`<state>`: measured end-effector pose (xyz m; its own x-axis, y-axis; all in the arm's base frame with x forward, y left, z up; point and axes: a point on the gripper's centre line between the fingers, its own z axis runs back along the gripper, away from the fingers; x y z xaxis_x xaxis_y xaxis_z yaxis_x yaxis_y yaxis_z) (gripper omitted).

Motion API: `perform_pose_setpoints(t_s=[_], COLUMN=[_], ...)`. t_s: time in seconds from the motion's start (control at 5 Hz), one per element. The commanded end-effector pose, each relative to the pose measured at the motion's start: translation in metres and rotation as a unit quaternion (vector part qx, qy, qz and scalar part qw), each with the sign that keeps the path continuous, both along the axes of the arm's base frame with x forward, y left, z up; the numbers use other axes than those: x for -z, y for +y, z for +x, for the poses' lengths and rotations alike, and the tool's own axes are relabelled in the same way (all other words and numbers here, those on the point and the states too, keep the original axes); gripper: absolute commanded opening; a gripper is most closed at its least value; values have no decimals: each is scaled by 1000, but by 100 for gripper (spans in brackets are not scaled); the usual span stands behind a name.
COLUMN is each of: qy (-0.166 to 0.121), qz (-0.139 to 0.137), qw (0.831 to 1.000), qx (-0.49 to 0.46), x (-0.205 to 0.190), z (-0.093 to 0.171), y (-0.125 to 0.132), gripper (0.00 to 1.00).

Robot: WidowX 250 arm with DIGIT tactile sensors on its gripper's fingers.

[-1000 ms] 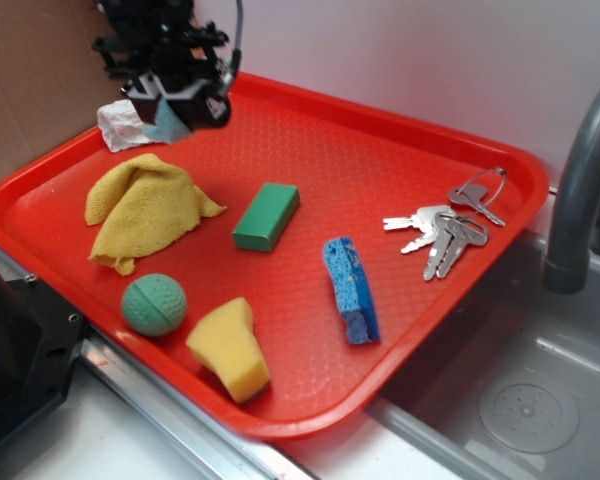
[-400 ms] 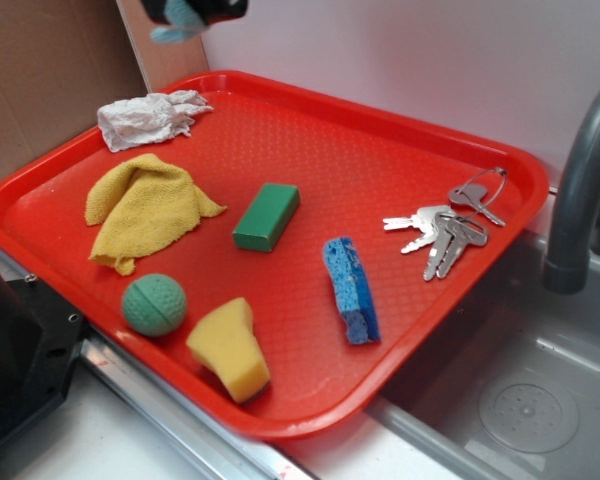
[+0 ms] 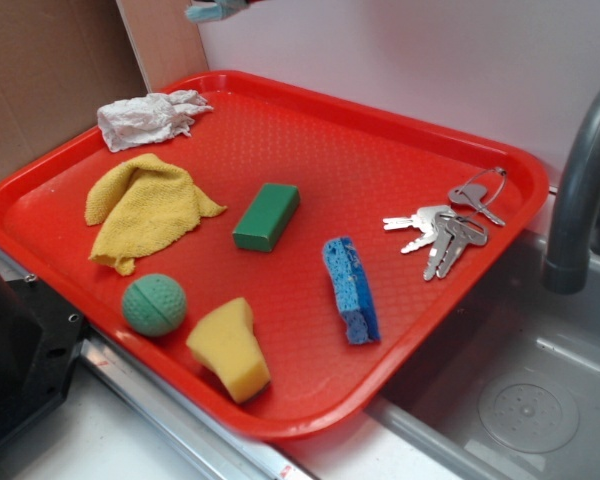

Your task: Grab the blue cloth.

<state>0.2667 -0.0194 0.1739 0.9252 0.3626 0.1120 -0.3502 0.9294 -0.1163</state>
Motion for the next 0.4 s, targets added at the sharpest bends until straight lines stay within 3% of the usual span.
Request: perform_pose_setpoints(t_s=[0.0,0.2], qy=[-19,-9], qz=[-17,-8], qw=[999,999], qx=[-19,-30], x=[7,20], z=[-14,-8], y=[14,14], gripper=[0,0])
